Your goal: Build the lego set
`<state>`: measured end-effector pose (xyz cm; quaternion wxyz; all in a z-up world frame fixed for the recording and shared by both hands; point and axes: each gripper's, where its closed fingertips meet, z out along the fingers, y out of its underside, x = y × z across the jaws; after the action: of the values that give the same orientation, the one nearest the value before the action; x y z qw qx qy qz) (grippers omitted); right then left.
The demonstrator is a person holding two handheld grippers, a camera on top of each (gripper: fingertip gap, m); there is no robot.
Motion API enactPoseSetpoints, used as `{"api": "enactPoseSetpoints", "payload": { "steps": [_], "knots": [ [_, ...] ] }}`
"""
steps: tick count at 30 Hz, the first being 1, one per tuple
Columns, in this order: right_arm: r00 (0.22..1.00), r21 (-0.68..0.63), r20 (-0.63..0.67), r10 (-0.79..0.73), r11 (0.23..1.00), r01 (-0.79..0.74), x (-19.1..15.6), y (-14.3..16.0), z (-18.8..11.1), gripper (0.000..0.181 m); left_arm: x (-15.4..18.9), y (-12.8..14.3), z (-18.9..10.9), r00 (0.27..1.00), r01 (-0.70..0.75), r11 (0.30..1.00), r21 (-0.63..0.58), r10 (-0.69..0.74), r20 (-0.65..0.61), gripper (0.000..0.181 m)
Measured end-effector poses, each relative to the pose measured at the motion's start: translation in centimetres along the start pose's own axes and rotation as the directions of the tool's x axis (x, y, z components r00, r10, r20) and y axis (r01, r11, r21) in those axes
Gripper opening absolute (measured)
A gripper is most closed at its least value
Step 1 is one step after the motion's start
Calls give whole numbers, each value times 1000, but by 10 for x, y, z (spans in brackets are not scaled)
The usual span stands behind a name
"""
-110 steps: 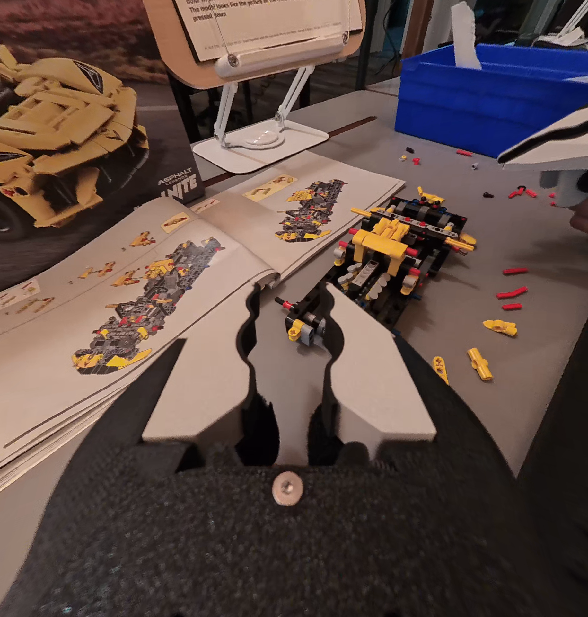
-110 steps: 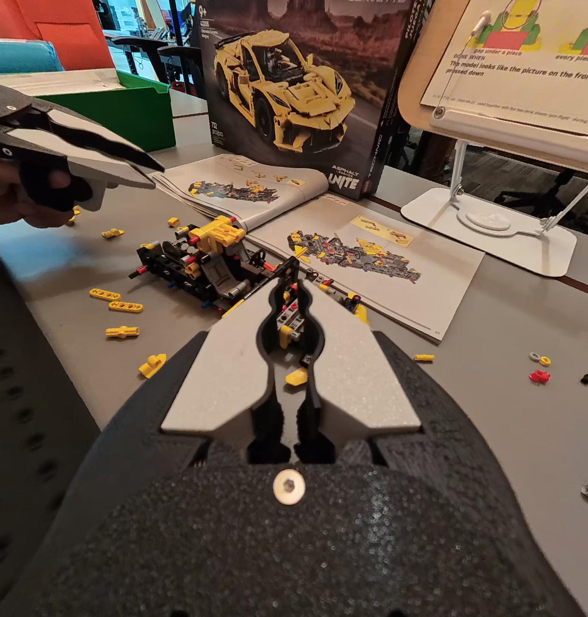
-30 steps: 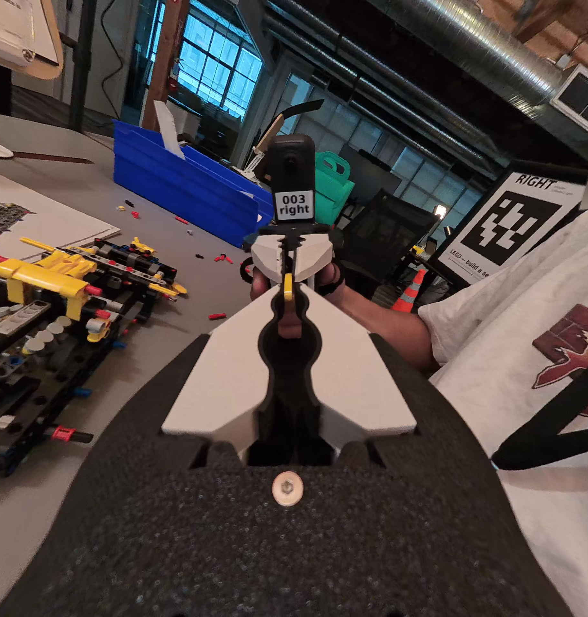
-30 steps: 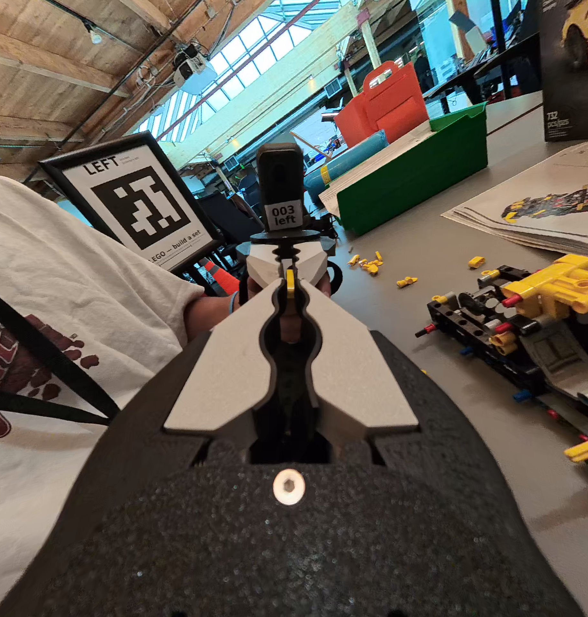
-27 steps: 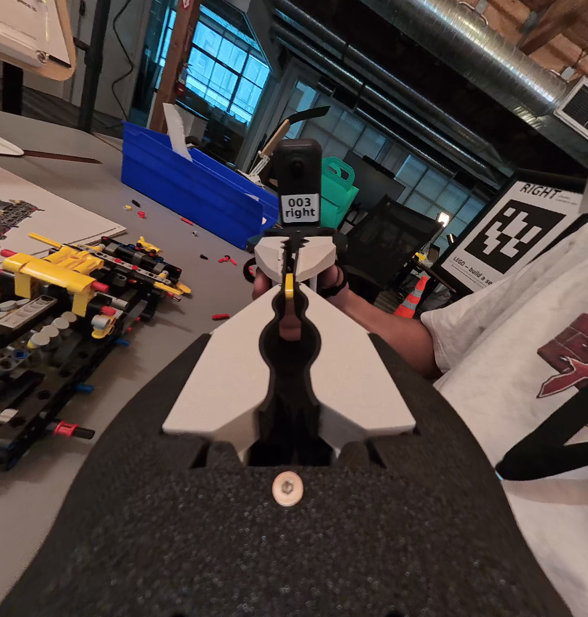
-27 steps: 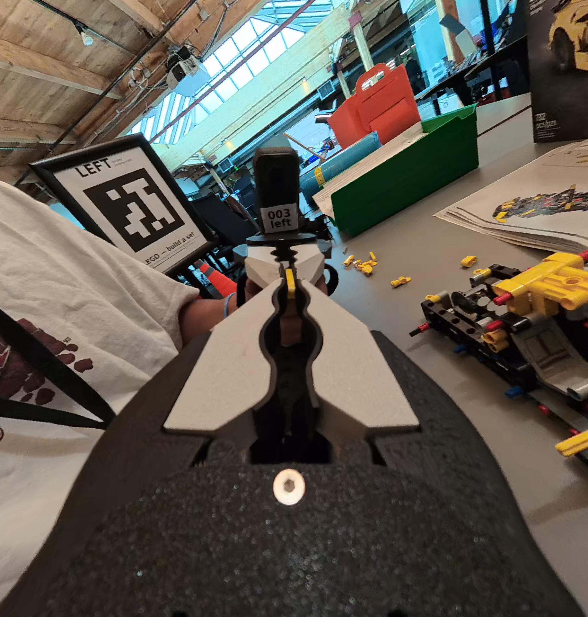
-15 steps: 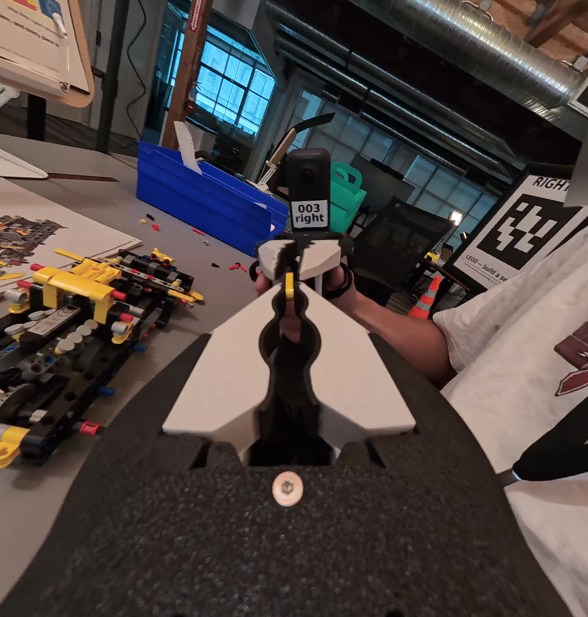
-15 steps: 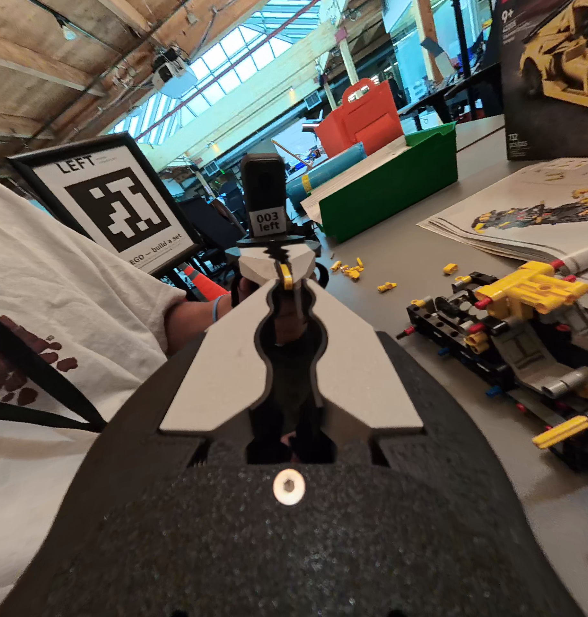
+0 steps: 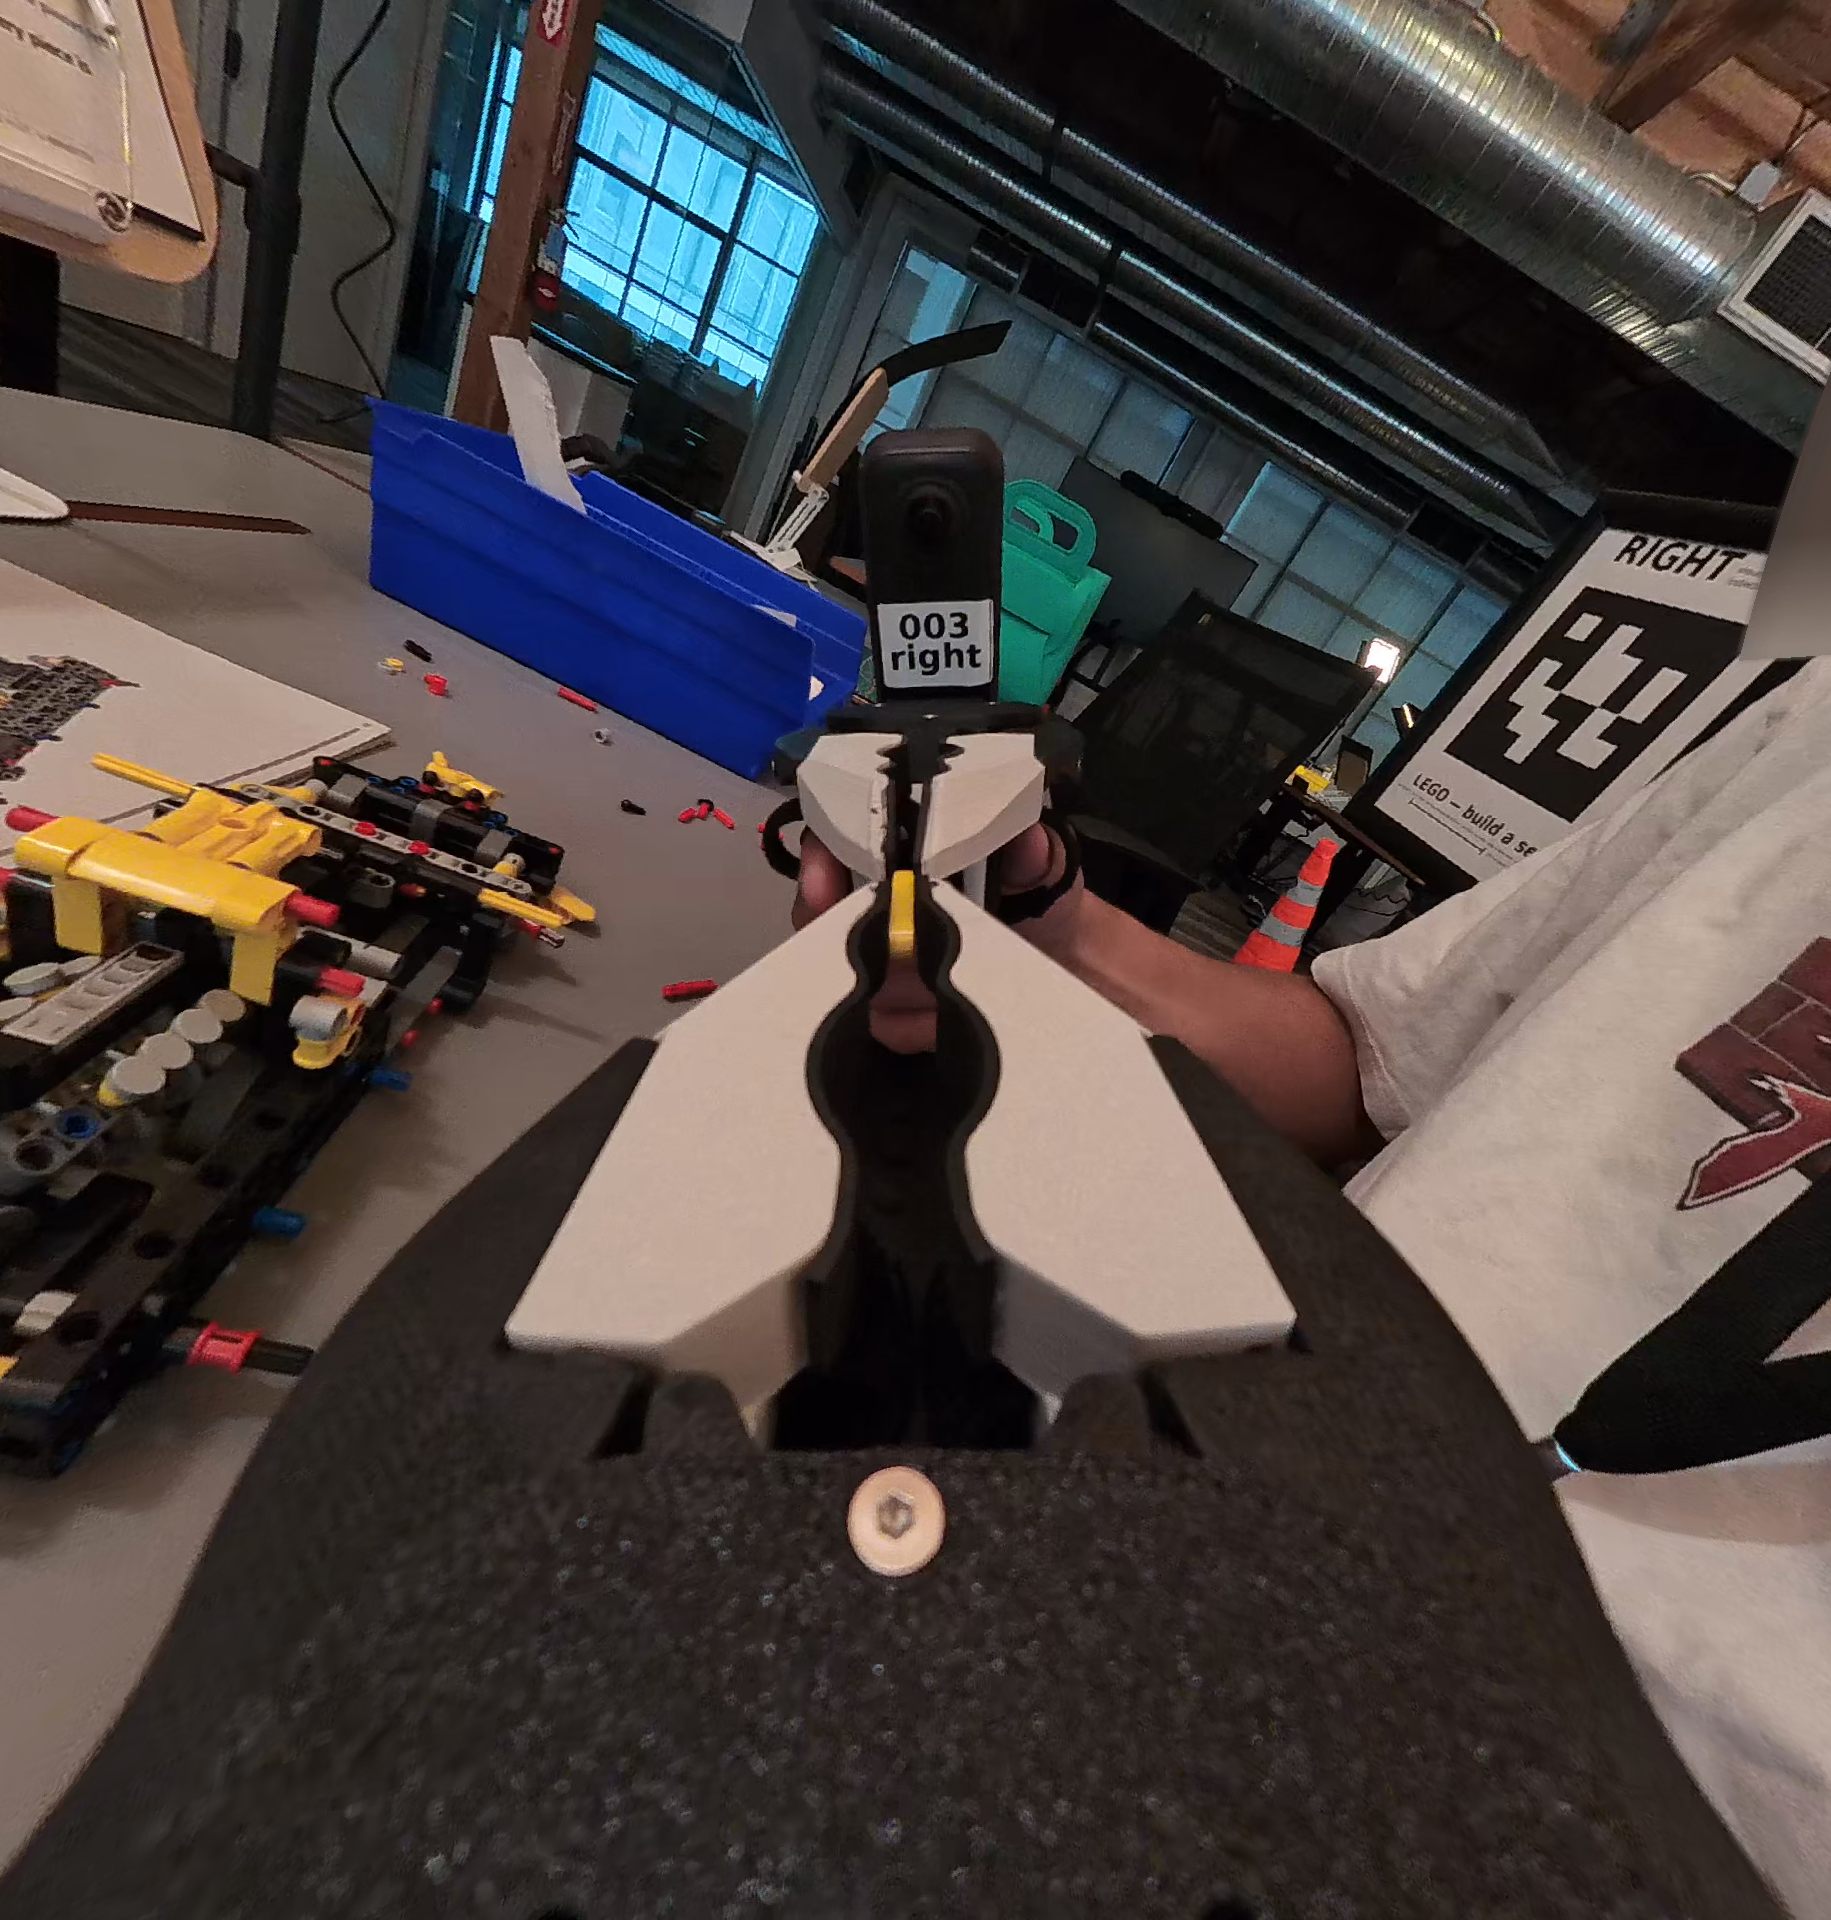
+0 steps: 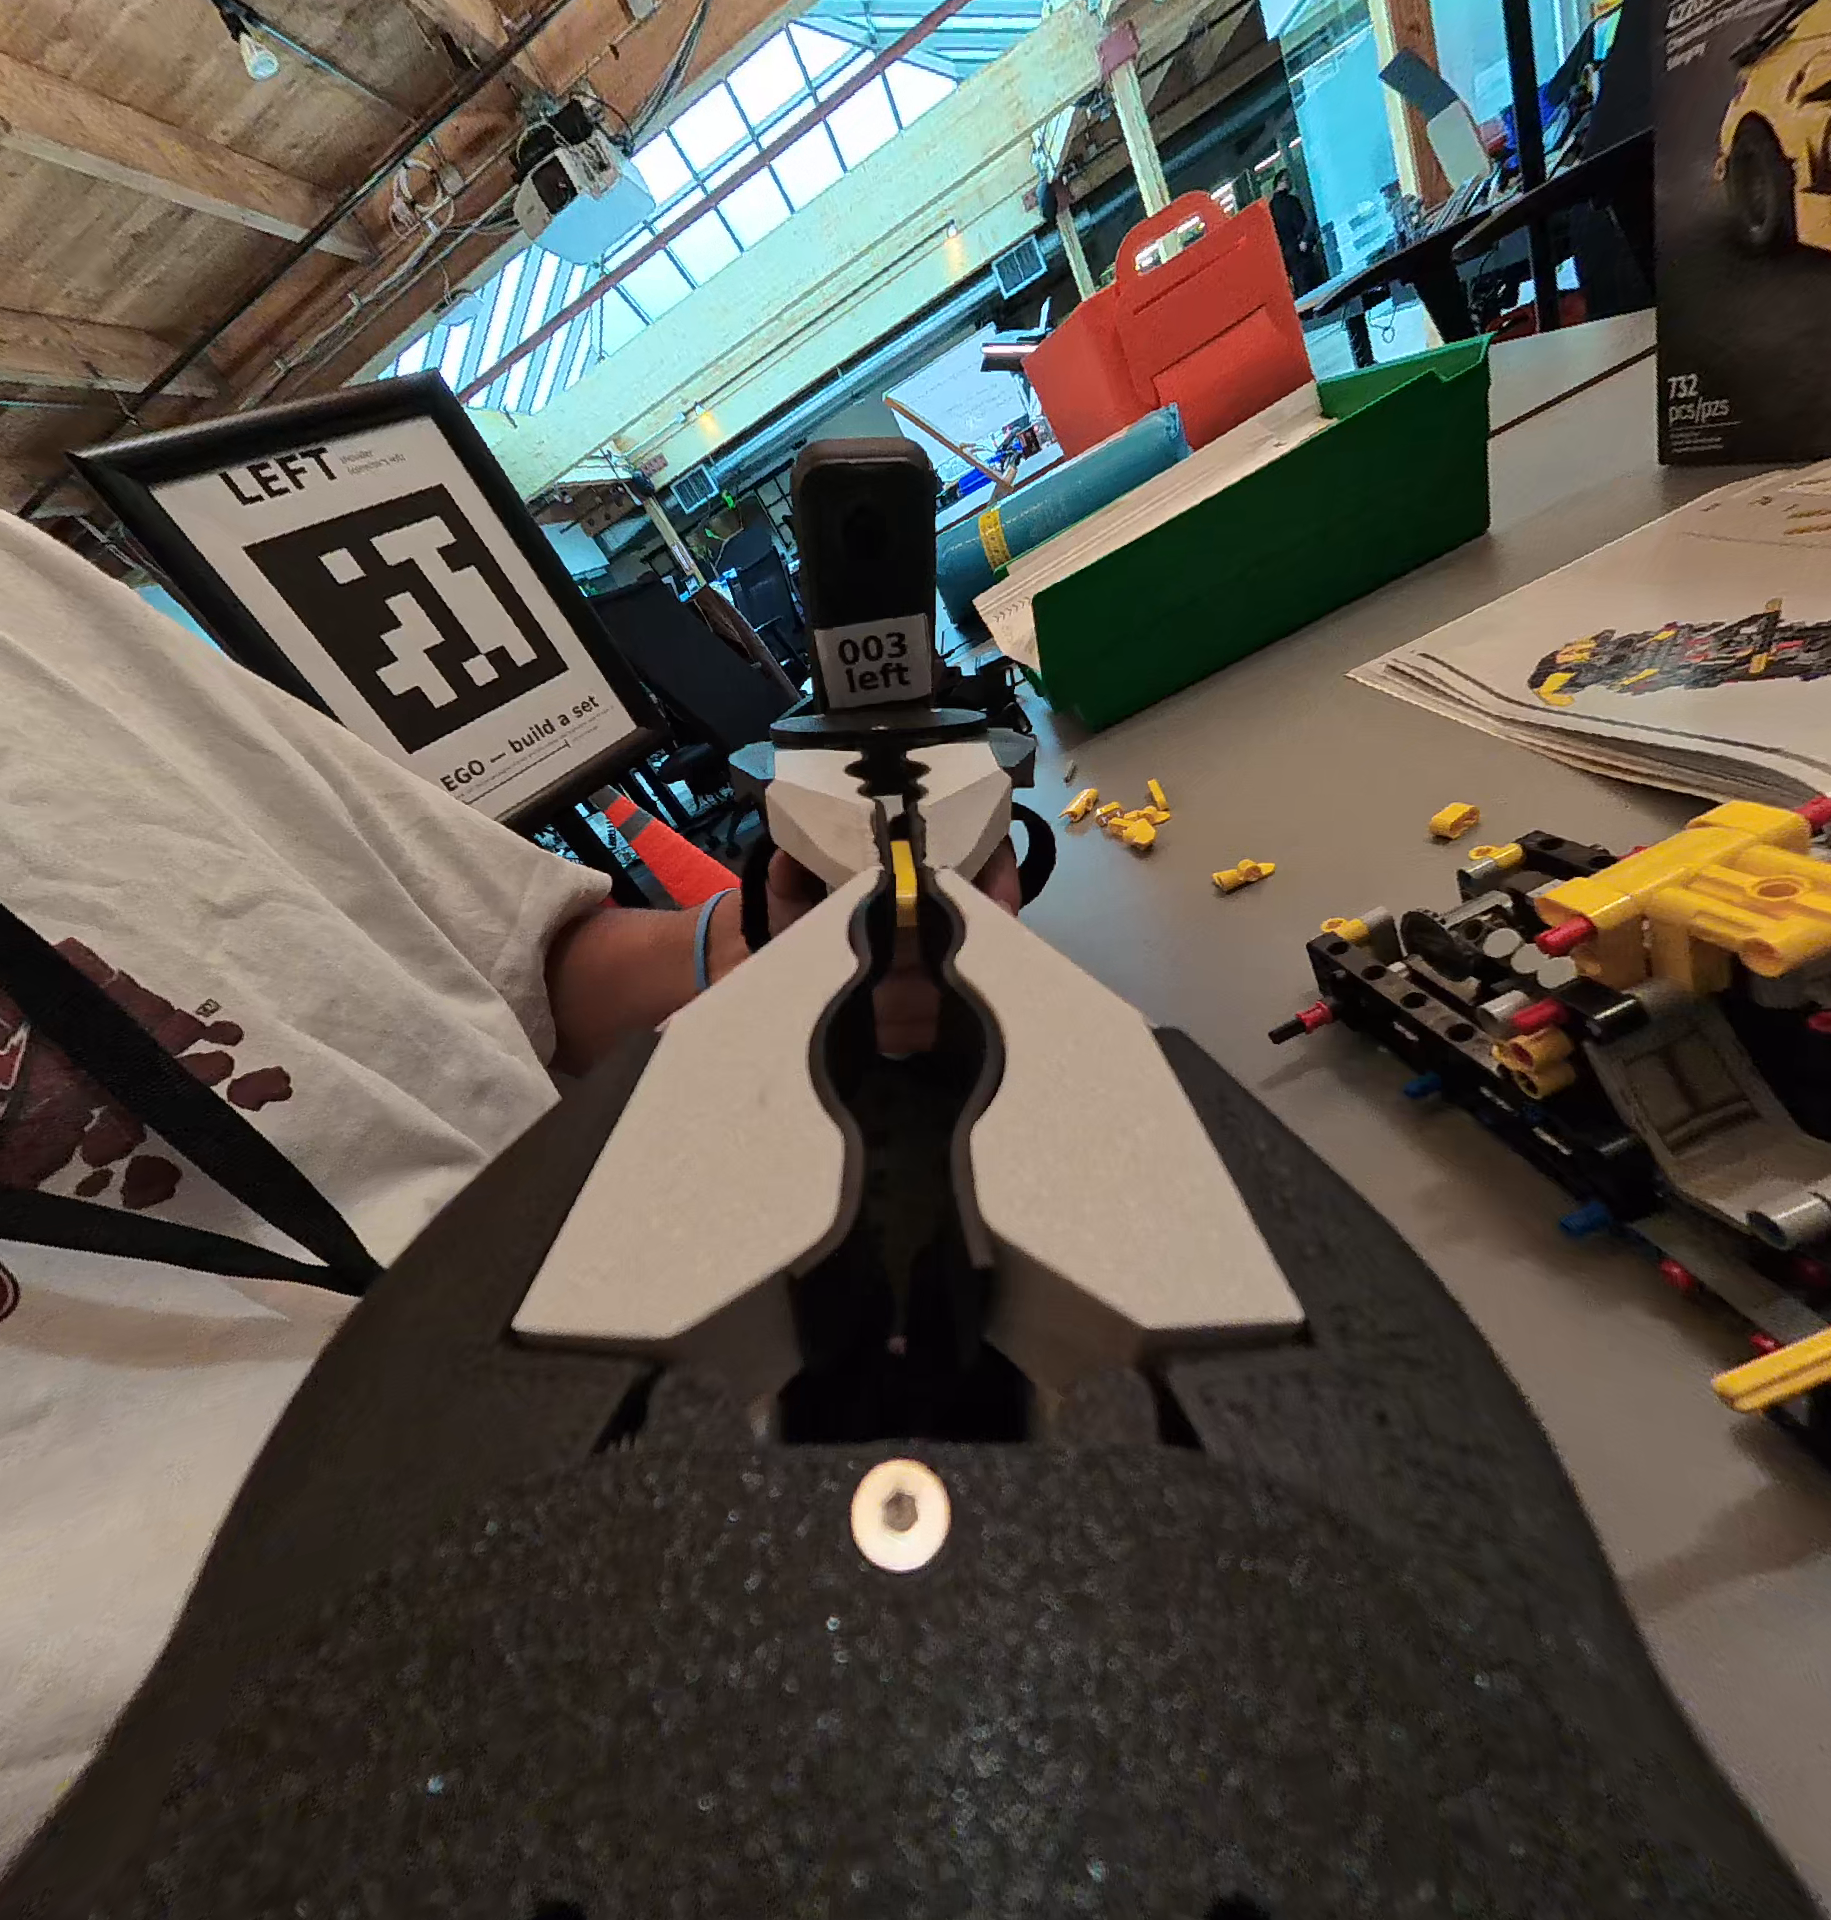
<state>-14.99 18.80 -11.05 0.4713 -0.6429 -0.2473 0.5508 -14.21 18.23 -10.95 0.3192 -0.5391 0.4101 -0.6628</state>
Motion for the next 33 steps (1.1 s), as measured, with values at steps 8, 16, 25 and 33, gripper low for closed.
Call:
{"api": "enactPoseSetpoints", "payload": {
  "steps": [8,16,25,33],
  "knots": [
    [1000,38,-27,8,999,-7,5,-9,-6,4,-5,0,0,1000,-5,1000,-4,6,31,4],
    [836,-462,-458,-302,885,66,65,29,-107,24,-37,-7,-11,951,-141,990,-16,140,276,4],
    [787,-697,-408,-463,715,60,82,84,-120,17,-44,-8,-14,919,-200,979,-39,201,338,4],
    [761,-700,-482,-435,713,-37,98,89,-138,12,-42,-3,-10,913,-225,971,-76,237,331,4]
  ]
}}
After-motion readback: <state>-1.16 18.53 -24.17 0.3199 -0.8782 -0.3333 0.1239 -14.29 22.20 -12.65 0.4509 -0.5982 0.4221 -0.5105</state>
